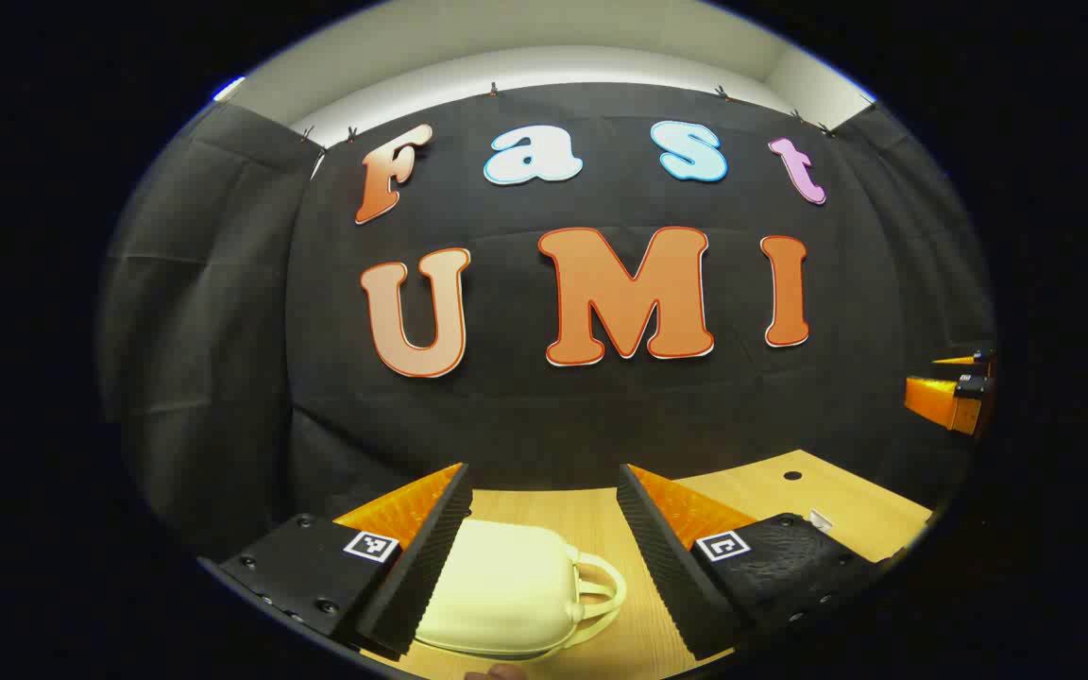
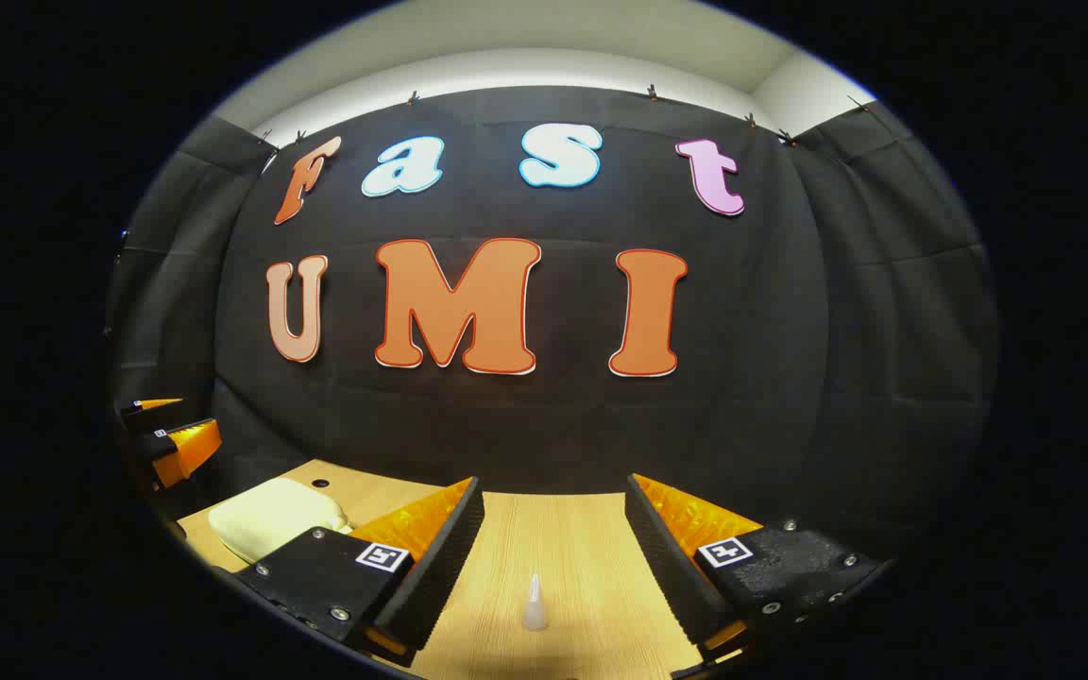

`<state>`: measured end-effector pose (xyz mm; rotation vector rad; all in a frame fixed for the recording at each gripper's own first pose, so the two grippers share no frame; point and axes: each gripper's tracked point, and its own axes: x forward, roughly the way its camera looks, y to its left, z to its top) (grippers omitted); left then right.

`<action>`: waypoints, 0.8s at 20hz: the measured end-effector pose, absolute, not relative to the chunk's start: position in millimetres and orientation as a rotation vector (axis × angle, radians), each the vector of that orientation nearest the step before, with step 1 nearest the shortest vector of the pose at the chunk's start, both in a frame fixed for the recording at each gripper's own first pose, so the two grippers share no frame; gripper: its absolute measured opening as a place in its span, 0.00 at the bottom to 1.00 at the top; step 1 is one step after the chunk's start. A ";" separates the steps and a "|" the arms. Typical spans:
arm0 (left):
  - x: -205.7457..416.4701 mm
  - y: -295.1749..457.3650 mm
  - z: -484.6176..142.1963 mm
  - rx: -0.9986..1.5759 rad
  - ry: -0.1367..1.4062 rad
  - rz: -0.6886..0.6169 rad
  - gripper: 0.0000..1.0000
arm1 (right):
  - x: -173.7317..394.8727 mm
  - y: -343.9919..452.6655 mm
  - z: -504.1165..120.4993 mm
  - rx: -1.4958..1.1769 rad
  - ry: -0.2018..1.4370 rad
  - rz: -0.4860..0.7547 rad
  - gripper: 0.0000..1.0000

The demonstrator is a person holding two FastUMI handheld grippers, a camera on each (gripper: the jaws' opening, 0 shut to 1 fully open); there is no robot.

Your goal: First open the suitcase, pack the skin care products into it, and then close the suitcase.

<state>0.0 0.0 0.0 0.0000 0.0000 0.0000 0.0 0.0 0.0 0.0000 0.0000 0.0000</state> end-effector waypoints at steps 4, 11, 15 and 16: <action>2.3 3.1 -0.1 0.040 0.005 0.013 0.99 | 0.0 -0.3 -4.9 0.013 0.019 -0.001 0.96; 2.1 2.3 -8.9 0.034 0.026 0.012 0.99 | 0.9 -0.6 -9.1 0.025 0.033 -0.001 0.96; 2.3 5.6 -14.6 0.030 0.042 0.016 0.98 | -0.5 -1.7 -13.4 0.024 0.044 -0.003 0.96; 2.2 6.8 -14.3 0.032 0.043 0.018 0.98 | -1.7 -1.2 -13.4 0.024 0.046 -0.004 0.96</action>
